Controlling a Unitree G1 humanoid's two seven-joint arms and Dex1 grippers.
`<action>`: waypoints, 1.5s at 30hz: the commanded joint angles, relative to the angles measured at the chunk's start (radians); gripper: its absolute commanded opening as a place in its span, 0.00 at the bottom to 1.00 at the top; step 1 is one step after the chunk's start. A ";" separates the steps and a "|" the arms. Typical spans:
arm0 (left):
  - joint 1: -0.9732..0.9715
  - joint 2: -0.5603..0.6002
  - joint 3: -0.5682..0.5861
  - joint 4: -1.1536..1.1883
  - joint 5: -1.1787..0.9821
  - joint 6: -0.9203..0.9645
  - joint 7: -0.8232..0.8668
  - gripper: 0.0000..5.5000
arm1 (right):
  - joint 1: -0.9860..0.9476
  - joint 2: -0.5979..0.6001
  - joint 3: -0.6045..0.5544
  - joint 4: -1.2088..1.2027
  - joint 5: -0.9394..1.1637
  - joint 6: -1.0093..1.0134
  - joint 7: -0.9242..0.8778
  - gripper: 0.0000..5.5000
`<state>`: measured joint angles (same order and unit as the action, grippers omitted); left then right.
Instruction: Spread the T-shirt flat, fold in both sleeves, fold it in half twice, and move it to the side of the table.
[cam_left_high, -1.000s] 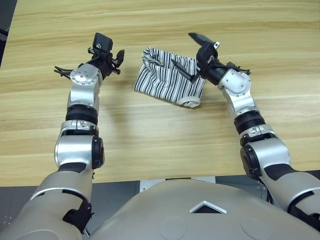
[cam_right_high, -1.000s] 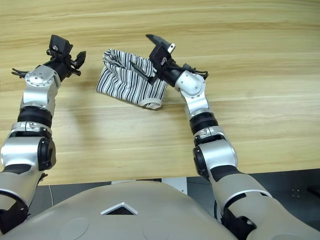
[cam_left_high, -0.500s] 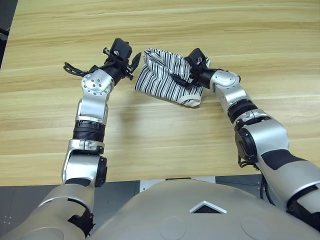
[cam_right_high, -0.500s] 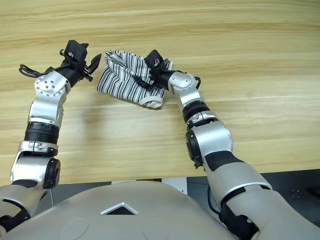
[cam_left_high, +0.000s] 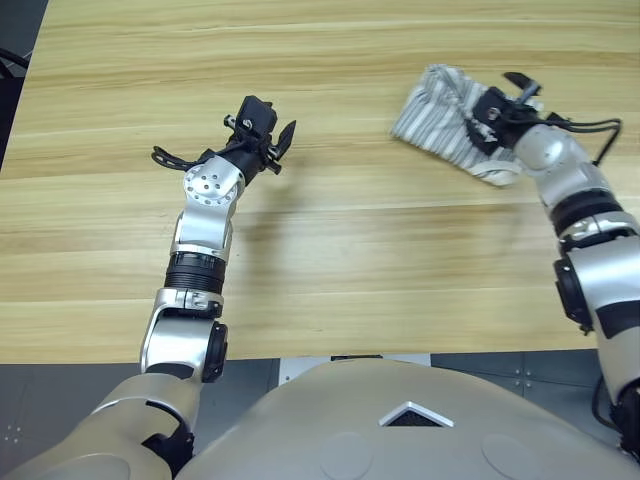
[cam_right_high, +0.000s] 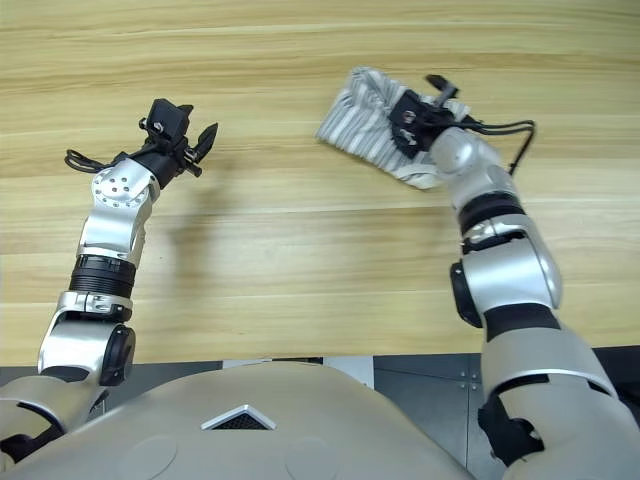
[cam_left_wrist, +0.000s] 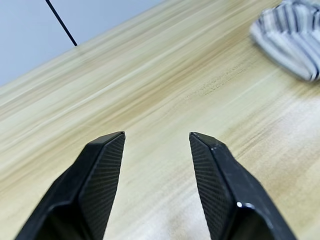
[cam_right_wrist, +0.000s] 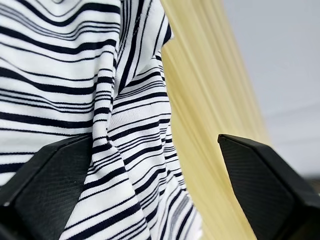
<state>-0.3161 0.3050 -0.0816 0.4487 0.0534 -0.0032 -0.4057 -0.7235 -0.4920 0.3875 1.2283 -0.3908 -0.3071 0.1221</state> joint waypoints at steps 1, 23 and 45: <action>0.009 -0.063 0.060 0.153 -0.058 -0.131 0.041 0.44 | 0.271 -0.128 -0.103 0.140 0.055 0.119 -0.018 0.82; -0.235 -0.079 0.201 0.571 0.085 -0.869 0.619 0.44 | 0.266 0.247 -0.303 -0.236 0.158 -0.591 -0.440 0.82; -0.230 -0.185 0.117 0.692 0.128 -0.849 0.631 0.44 | 0.264 0.406 -0.325 -0.087 0.239 -0.639 -0.166 0.65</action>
<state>-0.5551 0.1229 0.0414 1.1343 0.1804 -0.8547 0.2232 -0.4742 -0.0929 0.0600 1.1464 -0.1395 -0.9373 -0.0374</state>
